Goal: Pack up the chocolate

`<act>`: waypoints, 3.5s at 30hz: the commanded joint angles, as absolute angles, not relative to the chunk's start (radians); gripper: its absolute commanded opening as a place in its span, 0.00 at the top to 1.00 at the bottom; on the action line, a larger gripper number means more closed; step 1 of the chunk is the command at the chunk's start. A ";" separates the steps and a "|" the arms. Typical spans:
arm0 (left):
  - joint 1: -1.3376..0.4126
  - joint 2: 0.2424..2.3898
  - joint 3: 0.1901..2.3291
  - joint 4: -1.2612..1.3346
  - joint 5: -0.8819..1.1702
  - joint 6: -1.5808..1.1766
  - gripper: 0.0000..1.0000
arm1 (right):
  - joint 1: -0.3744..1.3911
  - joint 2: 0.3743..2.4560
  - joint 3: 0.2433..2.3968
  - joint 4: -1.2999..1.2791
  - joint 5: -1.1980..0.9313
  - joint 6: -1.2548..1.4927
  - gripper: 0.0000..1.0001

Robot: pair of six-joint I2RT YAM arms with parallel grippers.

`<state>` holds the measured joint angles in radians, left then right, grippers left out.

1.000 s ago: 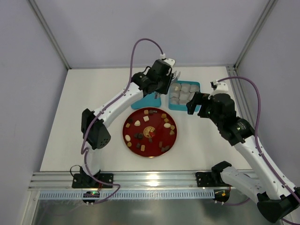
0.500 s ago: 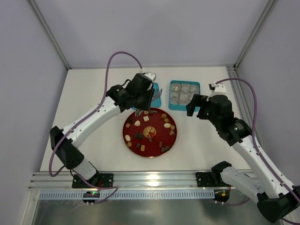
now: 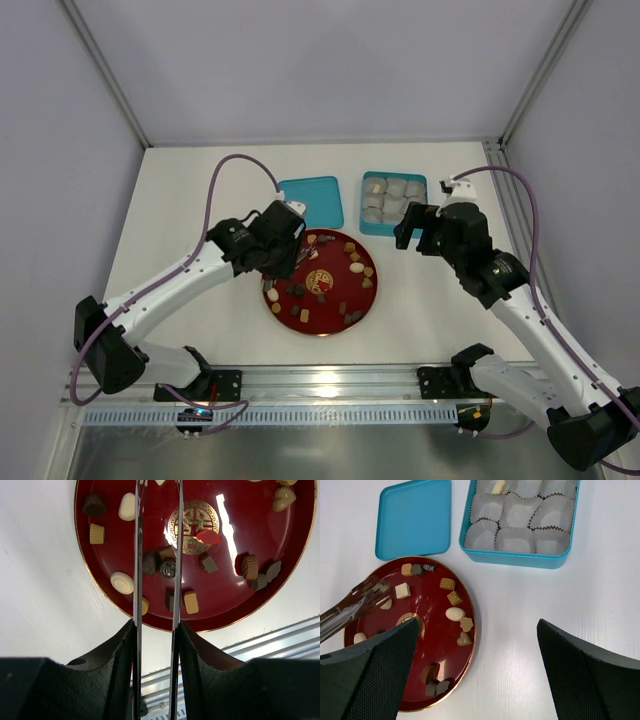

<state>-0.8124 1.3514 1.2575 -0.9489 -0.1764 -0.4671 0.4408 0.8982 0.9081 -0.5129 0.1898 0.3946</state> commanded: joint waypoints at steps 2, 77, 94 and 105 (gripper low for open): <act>-0.821 1.318 1.238 -0.917 -0.196 -0.491 0.62 | 0.437 0.902 0.910 -0.465 0.184 0.393 0.00; -0.819 1.505 1.281 -0.865 -0.179 -0.443 0.62 | 0.436 0.876 0.900 -0.482 0.209 0.382 0.00; -0.819 1.514 1.290 -0.870 -0.186 -0.443 0.64 | 0.436 0.871 0.899 -0.485 0.213 0.383 0.00; -0.819 1.500 1.324 -0.890 -0.184 -0.442 0.76 | 0.436 0.870 0.897 -0.483 0.215 0.382 0.00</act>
<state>-0.8162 1.5166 1.2675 -0.8883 -0.1825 -0.4435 0.4408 0.8894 0.8989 -0.5026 0.1967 0.3935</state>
